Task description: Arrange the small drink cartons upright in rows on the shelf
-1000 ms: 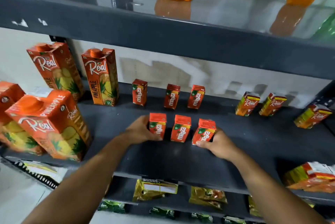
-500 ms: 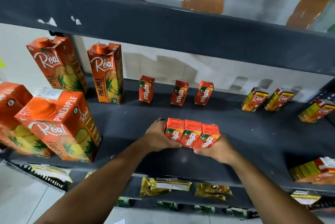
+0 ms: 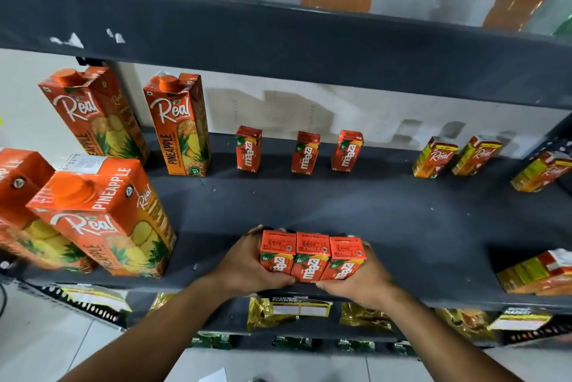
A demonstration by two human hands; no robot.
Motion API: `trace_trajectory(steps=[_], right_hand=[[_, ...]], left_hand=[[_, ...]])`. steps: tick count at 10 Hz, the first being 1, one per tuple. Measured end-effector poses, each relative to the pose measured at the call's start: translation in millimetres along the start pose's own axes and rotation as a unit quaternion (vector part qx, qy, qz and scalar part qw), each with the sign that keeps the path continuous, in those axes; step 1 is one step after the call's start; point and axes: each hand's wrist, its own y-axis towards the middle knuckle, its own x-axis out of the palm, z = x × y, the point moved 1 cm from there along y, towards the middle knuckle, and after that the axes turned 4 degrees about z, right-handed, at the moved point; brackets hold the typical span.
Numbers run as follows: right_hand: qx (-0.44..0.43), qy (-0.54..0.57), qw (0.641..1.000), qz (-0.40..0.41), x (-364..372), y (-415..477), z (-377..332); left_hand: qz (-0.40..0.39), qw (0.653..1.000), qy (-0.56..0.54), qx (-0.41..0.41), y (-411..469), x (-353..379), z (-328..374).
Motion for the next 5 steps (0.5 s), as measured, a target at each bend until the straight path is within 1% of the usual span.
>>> trace_trajectory(steps=[2,3,4,5], right_hand=[[-0.031,0.003,1.000,0.004,-1,-5,-4],[-0.042,-0.016,0.999,0.005,0,-3,-4],[-0.047,-0.012,0.999,-0.011,-1,-5,-7],[-0.066,0.028,0.997,-0.036,-6,-12,-7]], left_hand=[[-0.001,1.000,0.020,-0.004,1,-2,-4],[-0.003,1.000,0.015,-0.008,-1,0,-2],[-0.014,1.000,0.008,-0.013,-6,-1,4],[-0.009,0.999,-0.036,0.004,-10,-2,10]])
